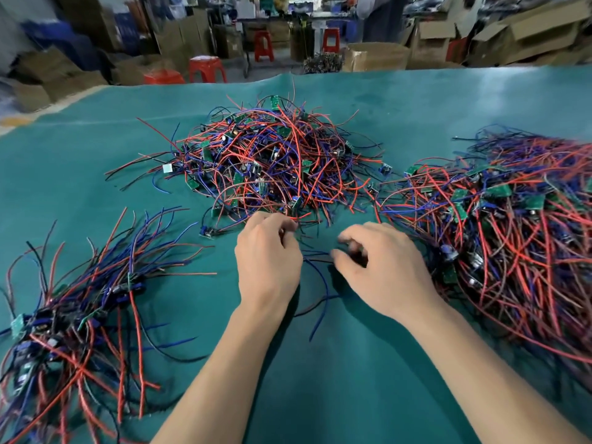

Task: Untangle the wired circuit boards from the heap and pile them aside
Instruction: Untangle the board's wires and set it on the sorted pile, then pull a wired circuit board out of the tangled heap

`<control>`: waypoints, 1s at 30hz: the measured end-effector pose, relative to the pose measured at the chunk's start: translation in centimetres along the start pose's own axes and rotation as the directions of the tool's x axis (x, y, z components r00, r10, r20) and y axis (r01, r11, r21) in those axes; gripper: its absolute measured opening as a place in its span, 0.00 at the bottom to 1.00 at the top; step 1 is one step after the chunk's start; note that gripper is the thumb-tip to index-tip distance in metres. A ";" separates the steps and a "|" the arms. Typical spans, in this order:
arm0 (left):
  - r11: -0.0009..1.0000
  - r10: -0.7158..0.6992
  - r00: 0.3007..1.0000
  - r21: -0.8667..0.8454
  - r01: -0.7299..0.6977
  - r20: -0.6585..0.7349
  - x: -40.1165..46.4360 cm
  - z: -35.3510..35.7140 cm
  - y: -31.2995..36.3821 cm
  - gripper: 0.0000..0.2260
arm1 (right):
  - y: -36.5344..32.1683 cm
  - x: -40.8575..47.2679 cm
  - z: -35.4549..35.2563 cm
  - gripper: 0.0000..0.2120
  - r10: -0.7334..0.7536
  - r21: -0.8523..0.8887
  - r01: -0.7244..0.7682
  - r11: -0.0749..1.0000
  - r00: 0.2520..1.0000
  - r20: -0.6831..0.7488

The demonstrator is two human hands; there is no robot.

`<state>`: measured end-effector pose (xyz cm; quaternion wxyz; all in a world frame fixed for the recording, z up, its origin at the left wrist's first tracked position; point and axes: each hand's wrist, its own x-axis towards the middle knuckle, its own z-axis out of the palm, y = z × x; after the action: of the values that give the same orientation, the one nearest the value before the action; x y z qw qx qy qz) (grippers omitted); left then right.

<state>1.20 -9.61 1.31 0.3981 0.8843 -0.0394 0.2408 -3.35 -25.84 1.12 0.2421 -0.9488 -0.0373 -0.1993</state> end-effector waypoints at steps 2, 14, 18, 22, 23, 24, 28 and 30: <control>0.993 0.106 0.994 -0.052 -0.106 -0.015 -0.1 0.1 0.3 0.08 | -0.4 -0.1 0.2 0.16 0.008 -0.006 -0.007 1.000 0.999 0.039; 0.861 0.342 0.939 -0.411 -0.299 0.031 -1.8 0.0 2.7 0.05 | -1.3 0.3 -0.4 0.18 0.090 0.492 -0.161 0.856 0.982 0.165; 0.839 0.396 0.916 -0.430 -0.333 0.063 -2.3 0.0 3.2 0.05 | -1.2 0.3 -0.5 0.22 0.043 0.677 -0.192 0.711 0.972 0.230; 0.821 0.441 0.898 -0.410 -0.397 0.012 -2.4 0.1 3.3 0.11 | -0.8 0.5 -0.3 0.13 0.213 0.782 -0.294 0.549 0.954 0.209; 0.828 0.434 0.901 -0.394 -0.400 -0.004 -2.3 0.0 3.2 0.11 | -0.7 0.6 -0.3 0.11 0.265 0.808 -0.311 0.501 0.944 0.199; 0.840 0.417 0.909 -0.379 -0.389 -0.011 -2.2 0.0 3.0 0.10 | -0.5 0.8 -0.4 0.10 0.302 0.816 -0.312 0.486 0.936 0.179; 0.888 0.387 0.916 -0.309 -0.339 0.106 -2.2 0.3 2.7 0.02 | -0.3 1.1 -1.4 0.07 0.401 0.833 -0.288 0.472 0.912 0.088; 0.917 0.376 0.906 -0.220 -0.334 0.192 -2.3 0.7 2.6 0.02 | 0.0 1.3 -2.0 0.07 0.452 0.860 -0.243 0.448 0.892 0.016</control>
<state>-1.19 -12.15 1.62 0.4192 0.8440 -0.2678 0.2004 -2.90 -26.83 3.26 0.7080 -0.6698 0.0937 -0.2033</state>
